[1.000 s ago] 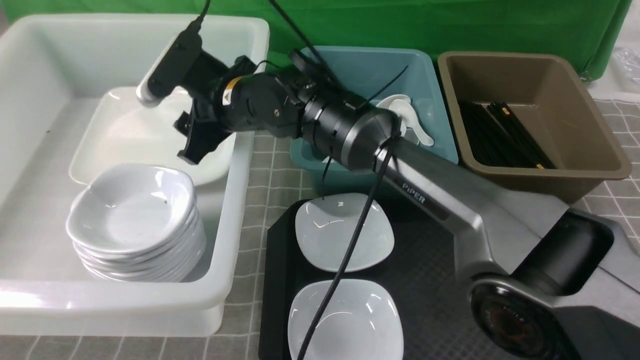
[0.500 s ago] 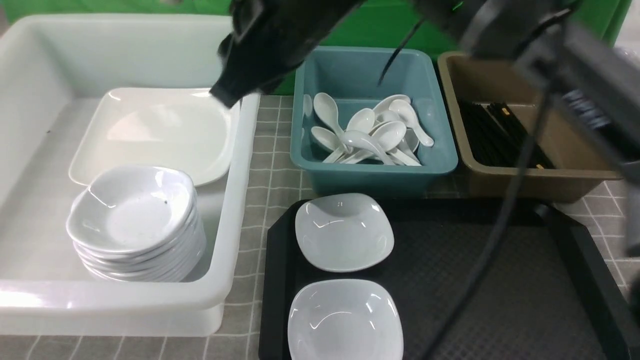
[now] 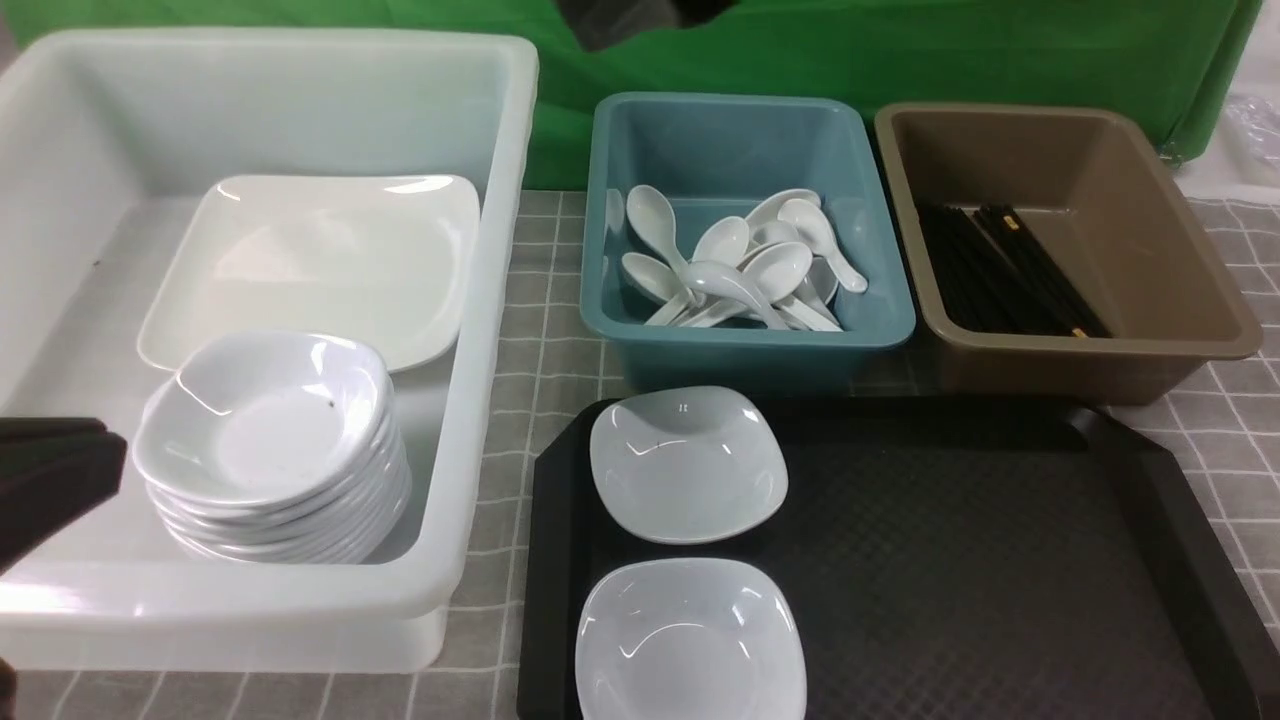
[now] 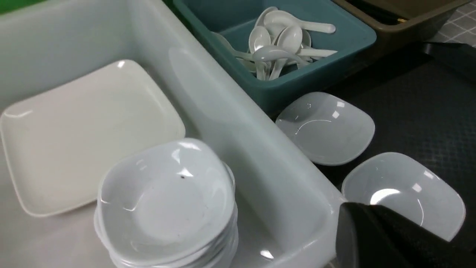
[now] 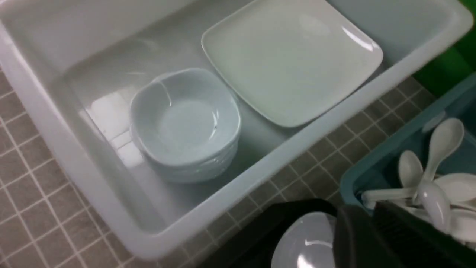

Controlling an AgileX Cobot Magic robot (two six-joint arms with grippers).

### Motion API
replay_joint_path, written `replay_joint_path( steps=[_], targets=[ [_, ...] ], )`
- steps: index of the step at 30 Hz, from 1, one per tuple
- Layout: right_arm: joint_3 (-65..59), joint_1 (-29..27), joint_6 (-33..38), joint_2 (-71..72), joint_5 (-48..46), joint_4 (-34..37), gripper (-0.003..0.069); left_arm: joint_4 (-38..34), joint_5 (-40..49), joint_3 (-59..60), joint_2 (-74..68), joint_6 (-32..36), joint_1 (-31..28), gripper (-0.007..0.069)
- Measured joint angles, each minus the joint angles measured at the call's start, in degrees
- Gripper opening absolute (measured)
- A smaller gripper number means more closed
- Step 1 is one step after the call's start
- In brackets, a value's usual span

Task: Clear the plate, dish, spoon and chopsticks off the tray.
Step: Use the left arm to grab a small plate from the dinner plate

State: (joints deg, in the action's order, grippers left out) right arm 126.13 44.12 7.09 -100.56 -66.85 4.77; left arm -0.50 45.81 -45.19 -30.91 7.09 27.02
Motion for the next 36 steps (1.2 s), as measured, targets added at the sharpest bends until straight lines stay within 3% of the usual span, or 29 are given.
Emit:
replay_joint_path(
  steps=[6, 11, 19, 22, 26, 28, 29, 31, 33, 36],
  targets=[
    [-16.46, 0.00, -2.67, 11.86, 0.00, -2.75, 0.0085, -1.38, 2.53, 0.00, 0.00, 1.93, 0.00, 0.0013],
    [-37.56, 0.00, -8.13, 26.53, 0.05, -7.22, 0.0064, -5.18, 3.57, 0.00, -2.32, 3.89, 0.00, 0.0013],
    [-62.72, 0.00, -15.27, 48.75, 0.89, -9.00, 0.0063, -14.60, 3.25, -1.79, -23.51, 11.38, 0.33, 0.0013],
    [-69.46, 0.00, -17.21, 56.83, 0.94, -9.13, 0.0063, -15.58, 2.06, -4.76, -33.93, 11.67, 3.79, 0.0007],
    [-75.67, 0.00, -18.06, 65.49, 1.86, -9.19, 0.0063, -14.27, -1.64, -8.50, -43.15, 6.70, 12.90, 0.0001],
    [-77.64, 0.00, -18.09, 70.26, 2.49, -9.30, 0.0063, -10.07, -3.18, -11.34, -48.21, -0.83, 20.21, 0.0001],
    [-77.76, 0.00, -18.09, 70.99, 2.49, -9.30, 0.0063, -9.55, -3.25, -11.64, -48.68, -1.59, 20.88, 0.0001],
    [-78.43, 0.00, -17.80, 74.89, 2.36, -9.58, 0.0063, -2.44, -2.69, -15.71, -55.21, -10.72, 28.58, 0.0001],
    [-78.43, 0.00, -17.48, 77.08, 2.30, -9.82, 0.0065, 2.27, -1.81, -19.02, -60.31, -15.97, 32.63, 0.0004],
    [-78.43, -0.04, -16.62, 78.68, 2.15, -9.95, 0.0069, 4.67, -1.05, -22.05, -64.94, -18.39, 34.57, 0.0023]
  ],
)
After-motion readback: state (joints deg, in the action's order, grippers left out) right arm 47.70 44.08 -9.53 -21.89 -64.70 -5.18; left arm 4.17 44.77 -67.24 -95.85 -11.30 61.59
